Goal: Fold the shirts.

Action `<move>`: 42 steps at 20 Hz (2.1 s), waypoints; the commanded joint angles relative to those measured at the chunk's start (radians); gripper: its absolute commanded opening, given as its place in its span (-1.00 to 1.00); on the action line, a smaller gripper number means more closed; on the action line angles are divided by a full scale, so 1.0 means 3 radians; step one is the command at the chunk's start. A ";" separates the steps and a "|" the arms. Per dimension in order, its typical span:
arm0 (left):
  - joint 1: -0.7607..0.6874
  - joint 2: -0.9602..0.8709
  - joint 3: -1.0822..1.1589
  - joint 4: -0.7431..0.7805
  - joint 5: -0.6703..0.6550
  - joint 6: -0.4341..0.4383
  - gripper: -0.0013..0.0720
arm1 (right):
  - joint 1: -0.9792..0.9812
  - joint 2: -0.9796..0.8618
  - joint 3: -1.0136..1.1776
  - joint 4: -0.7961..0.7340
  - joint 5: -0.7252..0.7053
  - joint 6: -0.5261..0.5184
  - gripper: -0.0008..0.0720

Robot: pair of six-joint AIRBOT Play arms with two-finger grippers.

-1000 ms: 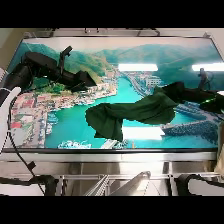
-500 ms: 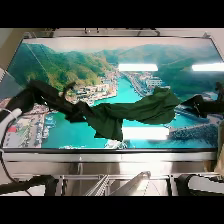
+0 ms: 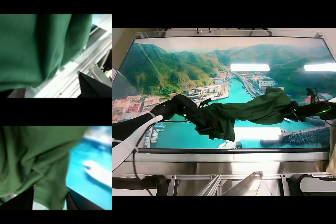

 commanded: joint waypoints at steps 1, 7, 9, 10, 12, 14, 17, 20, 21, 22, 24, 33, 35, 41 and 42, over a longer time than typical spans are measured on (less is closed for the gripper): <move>-0.0135 -0.0184 0.0233 0.0008 -0.0085 -0.0001 0.43 | 0.0181 -0.0053 -0.0005 -0.0022 -0.0160 0.0025 0.20; -0.0005 -0.0169 0.0380 0.0009 -0.0010 0.0000 -0.90 | 0.0192 -0.0058 -0.0005 -0.0014 -0.0201 0.0025 0.20; 0.0022 -0.0141 0.0378 0.0019 0.0023 0.0000 -0.90 | 0.0197 -0.0060 -0.0006 -0.0013 -0.0214 0.0024 -0.16; 0.0046 -0.0118 0.0379 0.0027 0.0017 0.0000 -0.90 | 0.0201 -0.0060 -0.0006 -0.0011 -0.0201 0.0022 -0.61; 0.0102 -0.0020 0.0380 -0.0008 0.0020 0.0027 -0.90 | 0.0210 -0.0050 -0.0004 0.0041 -0.0041 -0.0045 -0.93; 0.0239 0.0230 0.0387 -0.0037 0.0086 0.0113 -0.89 | 0.0191 0.0043 0.0005 0.0341 0.0434 -0.0320 -0.93; 0.0704 0.0862 0.0444 -0.0607 0.0547 0.0287 -0.89 | 0.0093 0.0650 0.0102 0.1362 0.1263 -0.0752 -0.93; 0.1251 0.1584 0.1013 -0.0787 0.1198 0.0285 -0.89 | -0.0139 0.1633 0.0412 0.2900 0.1835 -0.1002 -0.93; 0.1455 0.1834 0.1308 -0.0782 0.1308 0.0285 -0.89 | -0.0263 0.1998 0.0546 0.3404 0.1794 -0.1005 -0.92; 0.1656 0.2054 0.1593 -0.0781 0.1338 0.0286 -0.88 | -0.0401 0.2305 0.0678 0.3777 0.1682 -0.1005 -0.93; 0.2136 0.2453 0.2159 -0.0759 0.1266 0.0387 -0.88 | -0.0729 0.2843 0.0956 0.4084 0.1286 -0.1005 -0.93; 0.2536 0.2561 0.2186 -0.0750 0.1256 0.0479 -0.88 | -0.1092 0.3086 0.1177 0.2836 0.0308 -0.0940 -0.92; 0.1998 0.2276 0.1745 -0.0659 0.1291 0.0482 -0.88 | -0.0759 0.2710 0.1041 0.2616 0.0361 -0.0940 -0.92; 0.0975 0.0940 0.0805 0.0079 0.0106 0.0657 -0.85 | 0.0521 0.0938 0.0638 0.1392 -0.0460 -0.0941 -0.92; 0.0947 0.0657 0.0805 0.0214 -0.0123 0.0656 -0.33 | 0.0596 0.0556 0.0650 0.1401 -0.0706 -0.0938 -0.92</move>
